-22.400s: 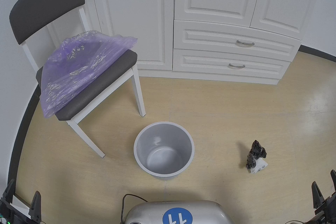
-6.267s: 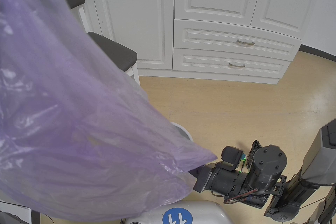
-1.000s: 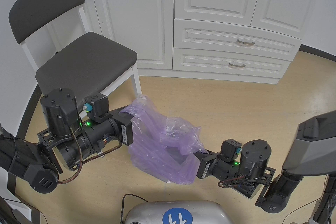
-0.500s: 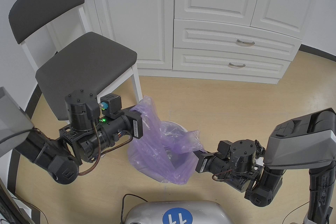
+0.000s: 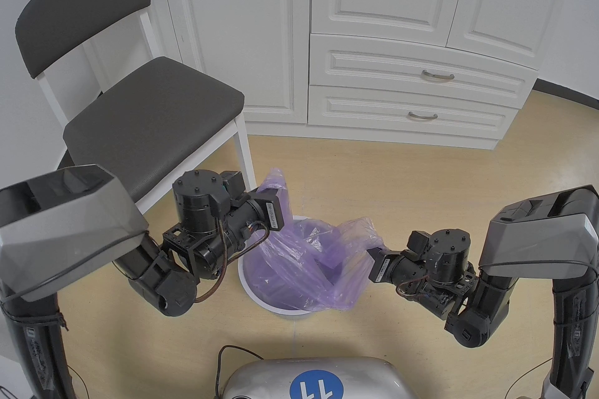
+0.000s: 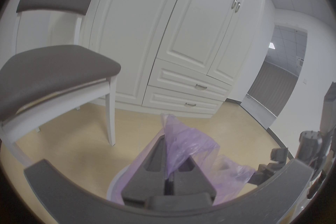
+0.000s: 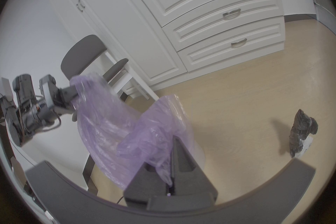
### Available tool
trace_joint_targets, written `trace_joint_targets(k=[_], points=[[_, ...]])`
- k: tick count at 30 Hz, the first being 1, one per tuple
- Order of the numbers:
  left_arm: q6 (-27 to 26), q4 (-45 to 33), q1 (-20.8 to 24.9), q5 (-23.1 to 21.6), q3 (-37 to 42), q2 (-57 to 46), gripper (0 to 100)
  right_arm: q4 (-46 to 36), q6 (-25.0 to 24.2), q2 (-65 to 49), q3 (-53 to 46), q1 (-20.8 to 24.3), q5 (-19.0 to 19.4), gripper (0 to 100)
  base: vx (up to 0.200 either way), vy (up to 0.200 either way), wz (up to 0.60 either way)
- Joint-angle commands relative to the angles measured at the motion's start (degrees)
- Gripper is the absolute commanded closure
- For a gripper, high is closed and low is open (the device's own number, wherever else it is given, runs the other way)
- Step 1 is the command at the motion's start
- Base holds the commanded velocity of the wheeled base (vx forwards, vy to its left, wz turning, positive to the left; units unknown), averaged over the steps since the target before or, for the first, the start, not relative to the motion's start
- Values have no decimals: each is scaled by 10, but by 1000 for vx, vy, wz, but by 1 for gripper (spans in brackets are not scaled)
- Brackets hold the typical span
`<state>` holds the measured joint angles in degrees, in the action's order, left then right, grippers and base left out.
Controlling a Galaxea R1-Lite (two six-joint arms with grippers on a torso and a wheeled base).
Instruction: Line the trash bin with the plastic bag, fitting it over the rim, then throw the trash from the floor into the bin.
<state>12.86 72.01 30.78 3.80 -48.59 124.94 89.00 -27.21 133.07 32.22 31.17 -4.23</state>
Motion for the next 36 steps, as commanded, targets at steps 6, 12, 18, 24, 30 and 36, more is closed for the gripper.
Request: trace_joint_targets(k=[6,12,18,24,30,36], points=[[16,30,-23,-3,-48,116,100,10,-2,13,4,-9,11,100,0,0,0],[29,86,-27,-6,-74,184,100,10,-24,18,-1,8,11,100,0,0,0],[30,114,-26,-7,-102,240,100,10,-29,46,1,25,11,100,0,0,0],[32,159,-22,-6,-132,286,100,10,-58,56,5,44,11,100,0,0,0],[34,159,-20,-3,-156,310,100,10,-89,71,20,58,5,100,0,0,0],[51,160,-20,4,-184,320,100,10,-115,82,58,65,-30,100,0,0,0]])
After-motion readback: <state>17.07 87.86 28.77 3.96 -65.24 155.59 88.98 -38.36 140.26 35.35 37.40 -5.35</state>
